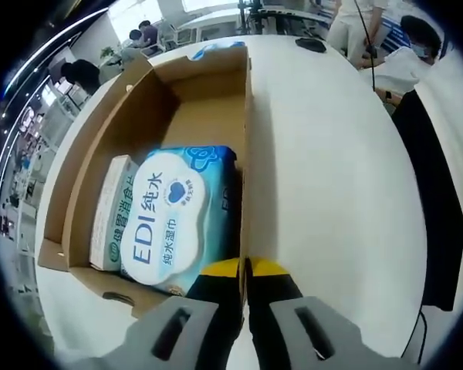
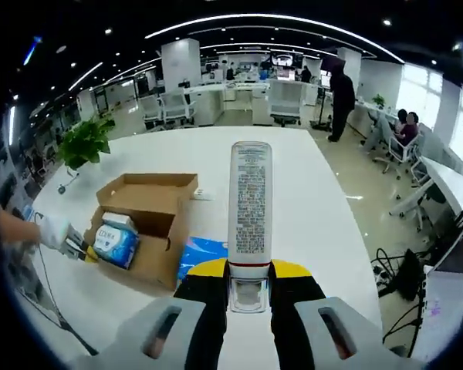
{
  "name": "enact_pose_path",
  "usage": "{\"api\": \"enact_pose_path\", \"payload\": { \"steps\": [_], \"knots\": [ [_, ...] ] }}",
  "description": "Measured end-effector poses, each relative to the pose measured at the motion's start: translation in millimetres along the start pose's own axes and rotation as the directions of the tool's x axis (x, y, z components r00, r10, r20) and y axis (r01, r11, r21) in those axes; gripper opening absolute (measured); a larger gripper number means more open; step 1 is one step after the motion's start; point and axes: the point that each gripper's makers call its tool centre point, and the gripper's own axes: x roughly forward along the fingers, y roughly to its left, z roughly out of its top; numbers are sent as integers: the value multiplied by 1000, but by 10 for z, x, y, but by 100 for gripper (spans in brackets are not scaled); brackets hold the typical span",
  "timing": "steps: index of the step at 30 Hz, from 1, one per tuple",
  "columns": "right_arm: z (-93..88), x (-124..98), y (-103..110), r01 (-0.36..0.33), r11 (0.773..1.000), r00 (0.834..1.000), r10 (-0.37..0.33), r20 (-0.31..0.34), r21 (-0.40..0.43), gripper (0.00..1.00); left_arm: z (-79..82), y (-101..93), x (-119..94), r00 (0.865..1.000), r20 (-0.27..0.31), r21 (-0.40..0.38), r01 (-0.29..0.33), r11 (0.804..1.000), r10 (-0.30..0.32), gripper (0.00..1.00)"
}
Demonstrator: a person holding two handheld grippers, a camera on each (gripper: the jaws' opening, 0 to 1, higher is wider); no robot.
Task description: Operate the shoe box by opening the lid, removing the specified soft item, and placing it in the target area until the item is outside and the box remains undamaged.
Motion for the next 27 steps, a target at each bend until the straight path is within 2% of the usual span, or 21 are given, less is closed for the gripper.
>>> {"api": "enact_pose_path", "payload": {
  "steps": [5,7,8,9,12,15,16,23,27],
  "knots": [
    [71,52,-97,28,997,1000,-28,-11,-67,17,0,-1,0,1000,-1,-1,3,1000,-3,1],
    [27,126,-160,24,997,999,-26,-26,-76,17,0,-2,0,1000,-1,-1,3,1000,-3,1],
    [-9,173,-181,9,998,999,-11,-35,-62,17,0,-1,0,1000,-1,-2,2,1000,-2,1],
    [-99,228,-201,-5,1000,998,4,-70,-17,17,1,-2,-3,1000,-1,-3,1,1000,-1,1],
    [-269,358,-331,9,999,991,-14,-131,-34,17,1,2,-2,1000,0,-4,-2,1000,2,1],
    [-334,441,-390,17,999,990,-21,-139,-28,17,-3,3,3,1000,1,-1,-3,1000,3,1],
    [-401,485,-425,22,999,986,-28,-162,-36,17,-5,0,5,1000,0,0,0,1000,0,1],
    [-573,642,-450,7,1000,976,-13,-216,-29,17,-5,3,10,1000,-1,3,3,1000,-3,1],
    [-580,702,-479,4,1000,973,-9,-229,-24,17,-2,6,11,1000,-1,2,2,1000,-2,1]
  ]
}}
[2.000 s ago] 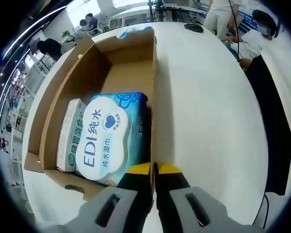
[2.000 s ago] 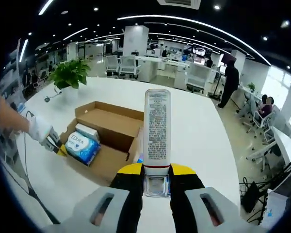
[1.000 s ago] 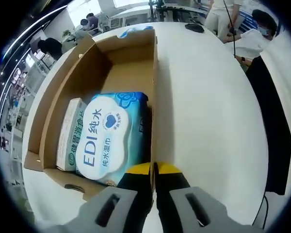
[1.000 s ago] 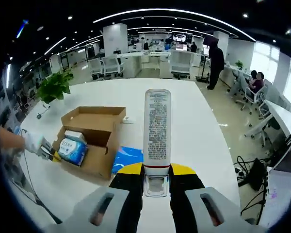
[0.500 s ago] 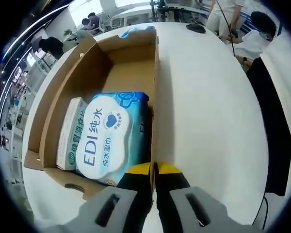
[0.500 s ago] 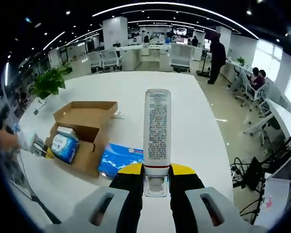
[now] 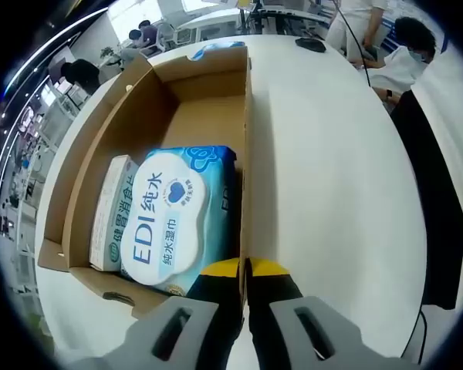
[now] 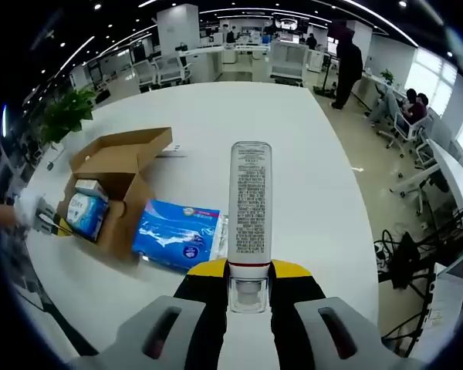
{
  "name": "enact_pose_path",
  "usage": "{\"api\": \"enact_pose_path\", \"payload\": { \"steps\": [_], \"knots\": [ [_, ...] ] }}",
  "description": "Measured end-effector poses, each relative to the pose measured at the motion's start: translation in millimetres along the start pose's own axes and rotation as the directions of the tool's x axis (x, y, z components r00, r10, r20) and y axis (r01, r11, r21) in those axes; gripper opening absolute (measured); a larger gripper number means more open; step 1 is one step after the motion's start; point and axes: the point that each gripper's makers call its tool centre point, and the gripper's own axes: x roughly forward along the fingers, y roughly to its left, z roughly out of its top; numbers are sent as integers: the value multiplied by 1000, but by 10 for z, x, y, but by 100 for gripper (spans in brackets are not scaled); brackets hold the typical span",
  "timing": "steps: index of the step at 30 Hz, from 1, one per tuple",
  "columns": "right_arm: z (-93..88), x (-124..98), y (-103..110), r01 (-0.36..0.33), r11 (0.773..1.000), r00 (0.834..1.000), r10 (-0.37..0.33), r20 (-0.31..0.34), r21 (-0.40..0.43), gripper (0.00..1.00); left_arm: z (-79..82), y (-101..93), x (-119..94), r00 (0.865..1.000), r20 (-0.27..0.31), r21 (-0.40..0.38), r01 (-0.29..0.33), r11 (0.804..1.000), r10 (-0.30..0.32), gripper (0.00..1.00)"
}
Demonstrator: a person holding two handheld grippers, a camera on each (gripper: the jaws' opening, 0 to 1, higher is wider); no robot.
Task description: Operate the shoe box by opening the lid, removing the specified soft item, and placing it in the target area until the item is outside and the box remains undamaged.
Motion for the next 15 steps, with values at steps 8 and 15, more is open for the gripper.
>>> {"api": "enact_pose_path", "payload": {
  "steps": [8,15],
  "knots": [
    [-55,190,-58,-10,1000,999,11,-50,13,17,10,3,0,1000,1,0,-3,1000,3,1],
    [-101,327,-45,-20,1000,997,21,-77,21,17,18,1,-3,1000,-1,-4,-2,1000,2,1]
  ]
}}
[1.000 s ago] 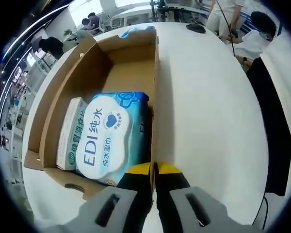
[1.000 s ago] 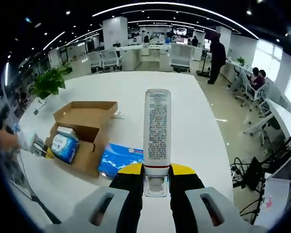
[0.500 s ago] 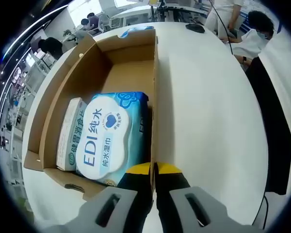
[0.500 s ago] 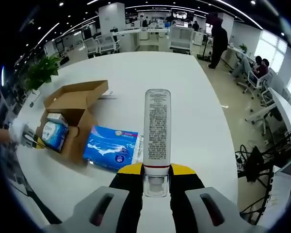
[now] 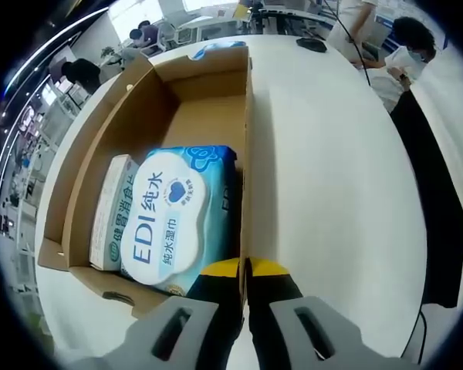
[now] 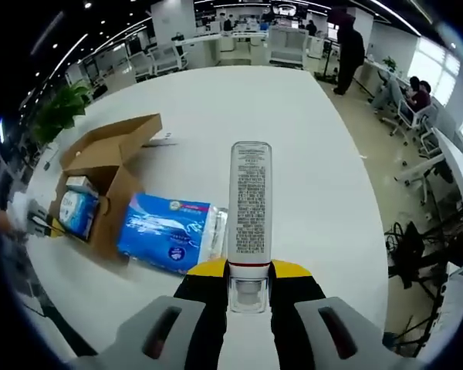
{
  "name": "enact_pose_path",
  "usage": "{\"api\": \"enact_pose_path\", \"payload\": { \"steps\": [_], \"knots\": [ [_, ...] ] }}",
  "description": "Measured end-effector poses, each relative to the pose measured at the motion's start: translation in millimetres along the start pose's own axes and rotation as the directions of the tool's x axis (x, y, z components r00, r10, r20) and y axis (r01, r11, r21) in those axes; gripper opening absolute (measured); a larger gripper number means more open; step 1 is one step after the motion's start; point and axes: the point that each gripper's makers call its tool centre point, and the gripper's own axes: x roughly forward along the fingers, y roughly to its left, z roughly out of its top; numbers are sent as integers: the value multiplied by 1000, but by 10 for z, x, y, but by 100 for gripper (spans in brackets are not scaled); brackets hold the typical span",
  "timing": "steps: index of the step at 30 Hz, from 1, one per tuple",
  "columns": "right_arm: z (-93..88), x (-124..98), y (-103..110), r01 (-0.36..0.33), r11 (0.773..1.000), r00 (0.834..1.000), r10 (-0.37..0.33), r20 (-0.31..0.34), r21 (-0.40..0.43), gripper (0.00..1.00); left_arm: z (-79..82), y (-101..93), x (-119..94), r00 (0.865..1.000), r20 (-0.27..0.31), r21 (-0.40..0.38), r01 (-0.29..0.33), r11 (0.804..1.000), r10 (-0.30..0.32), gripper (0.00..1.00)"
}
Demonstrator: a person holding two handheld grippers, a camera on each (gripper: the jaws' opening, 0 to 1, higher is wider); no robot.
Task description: Operate the shoe box by opening the lid, removing the specified soft item, and placing it in the target area until the item is outside and the box remains undamaged.
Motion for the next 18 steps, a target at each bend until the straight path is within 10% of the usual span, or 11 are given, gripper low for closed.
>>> {"api": "enact_pose_path", "payload": {
  "steps": [18],
  "knots": [
    [-266,438,28,-8,1000,997,9,-80,11,17,1,2,-5,1000,2,5,-3,1000,3,1]
  ]
}}
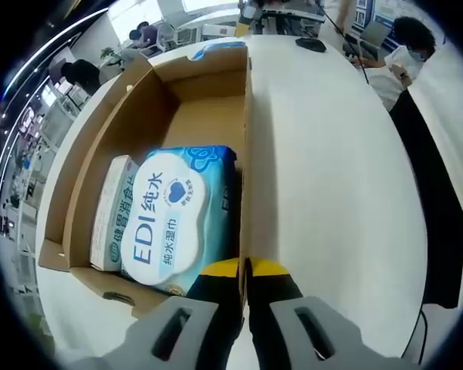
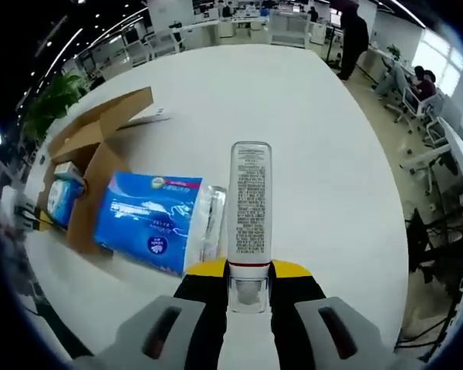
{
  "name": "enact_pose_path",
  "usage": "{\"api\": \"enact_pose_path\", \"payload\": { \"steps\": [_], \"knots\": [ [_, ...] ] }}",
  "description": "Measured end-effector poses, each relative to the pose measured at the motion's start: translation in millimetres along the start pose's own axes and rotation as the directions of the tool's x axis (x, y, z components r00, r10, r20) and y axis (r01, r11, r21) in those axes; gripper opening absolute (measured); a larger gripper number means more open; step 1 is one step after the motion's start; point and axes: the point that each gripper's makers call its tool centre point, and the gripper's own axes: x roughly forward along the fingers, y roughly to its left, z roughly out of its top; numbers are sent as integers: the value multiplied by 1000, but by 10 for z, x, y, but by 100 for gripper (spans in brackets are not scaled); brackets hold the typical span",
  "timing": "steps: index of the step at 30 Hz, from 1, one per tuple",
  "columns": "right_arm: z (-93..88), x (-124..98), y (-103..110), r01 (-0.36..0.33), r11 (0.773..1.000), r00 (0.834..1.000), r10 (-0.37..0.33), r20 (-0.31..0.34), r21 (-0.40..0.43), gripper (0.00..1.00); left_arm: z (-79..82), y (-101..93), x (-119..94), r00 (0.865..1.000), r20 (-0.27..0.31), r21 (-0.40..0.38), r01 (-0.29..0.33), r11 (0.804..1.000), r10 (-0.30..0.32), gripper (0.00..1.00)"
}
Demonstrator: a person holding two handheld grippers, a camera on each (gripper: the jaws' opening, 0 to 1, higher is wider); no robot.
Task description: Operate the shoe box by opening the lid, removing the specified soft item, and placing it in the target area until the item is outside and the box remains undamaged.
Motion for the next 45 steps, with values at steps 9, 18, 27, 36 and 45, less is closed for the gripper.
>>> {"api": "enact_pose_path", "payload": {
  "steps": [9,18,27,36,45],
  "knots": [
    [-57,182,-2,5,1000,999,-5,-43,0,17,2,1,0,1000,1,2,-1,1000,1,1],
    [-157,285,-4,18,1000,996,-18,-89,-3,17,9,-1,10,1000,-6,0,6,1000,-6,1],
    [-172,364,11,19,1000,995,-19,-101,1,17,5,3,22,1000,-11,14,-9,1000,10,1],
    [-226,400,-34,38,999,994,-39,-101,-8,18,0,6,25,1000,-21,-6,-5,1000,4,1],
    [-264,415,-37,44,999,994,-45,-98,-11,18,-3,5,21,1000,-22,-6,-10,1000,10,1]
  ]
}}
